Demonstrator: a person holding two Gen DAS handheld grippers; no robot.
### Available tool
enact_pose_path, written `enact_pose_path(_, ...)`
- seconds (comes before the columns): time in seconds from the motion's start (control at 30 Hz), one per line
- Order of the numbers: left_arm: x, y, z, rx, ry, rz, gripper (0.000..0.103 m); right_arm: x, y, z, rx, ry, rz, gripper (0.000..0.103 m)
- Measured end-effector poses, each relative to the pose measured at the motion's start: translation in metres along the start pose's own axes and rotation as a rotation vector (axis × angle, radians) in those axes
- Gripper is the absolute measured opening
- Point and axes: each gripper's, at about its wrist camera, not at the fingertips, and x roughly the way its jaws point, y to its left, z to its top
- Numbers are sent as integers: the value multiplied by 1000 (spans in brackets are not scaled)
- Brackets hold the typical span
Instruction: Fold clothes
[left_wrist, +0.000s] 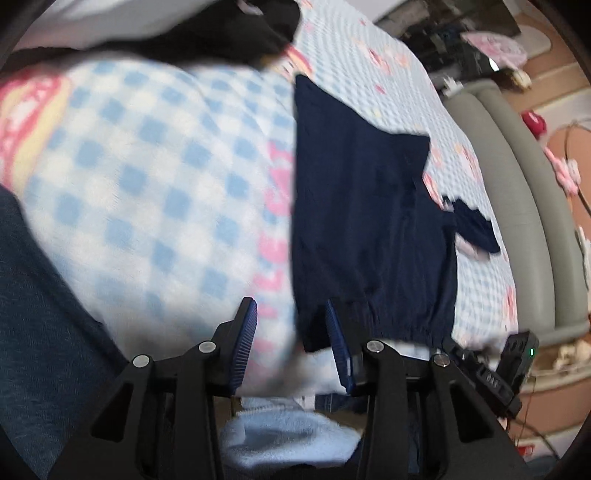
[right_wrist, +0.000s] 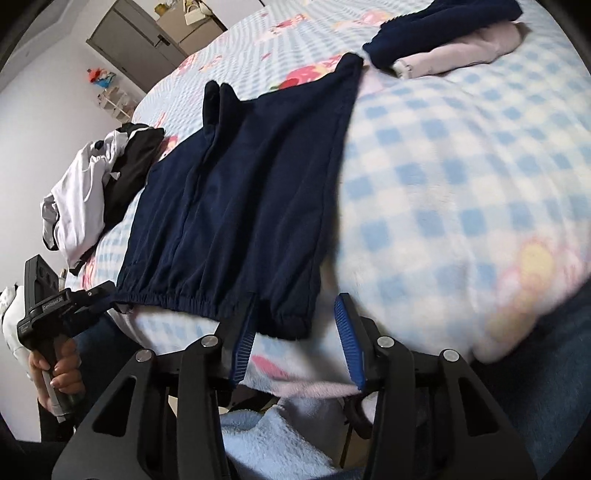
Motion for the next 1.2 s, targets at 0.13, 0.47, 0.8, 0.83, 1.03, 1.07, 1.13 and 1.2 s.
enact_pose_path(0.13, 26, -1, -1, -12, 76, -28, 39, 11, 1, -3, 14, 15, 59, 44)
enact_pose_path(0.47, -11, -26, -2, 142, -72, 48, 11, -4, 33, -1, -68, -65, -29, 18)
enact_pose_path(0.8, -19, -35, 6, 243, -73, 176, 10, 3, 19, 6, 32, 26, -40, 34)
enact_pose_path(0.83, -12, -39, 7, 218, -58, 130, 16, 1, 18, 4, 36, 19, -30, 35)
enact_pose_path(1.03, 23, -34, 11, 123, 22, 88, 29, -20, 23, 13, -22, -93, -57, 43)
enact_pose_path(1.07, 24, -35, 10, 126, 28, 149, 29, -12, 21, 15, -30, -60, -83, 44)
enact_pose_path(1.13, 16, -39, 15, 155, 6, 214, 29, 5, 17, 19, -48, 12, -141, 44)
enact_pose_path(1.2, -1, -48, 26, 215, -53, 231, 29, 4, 17, 30, -70, 32, -148, 44)
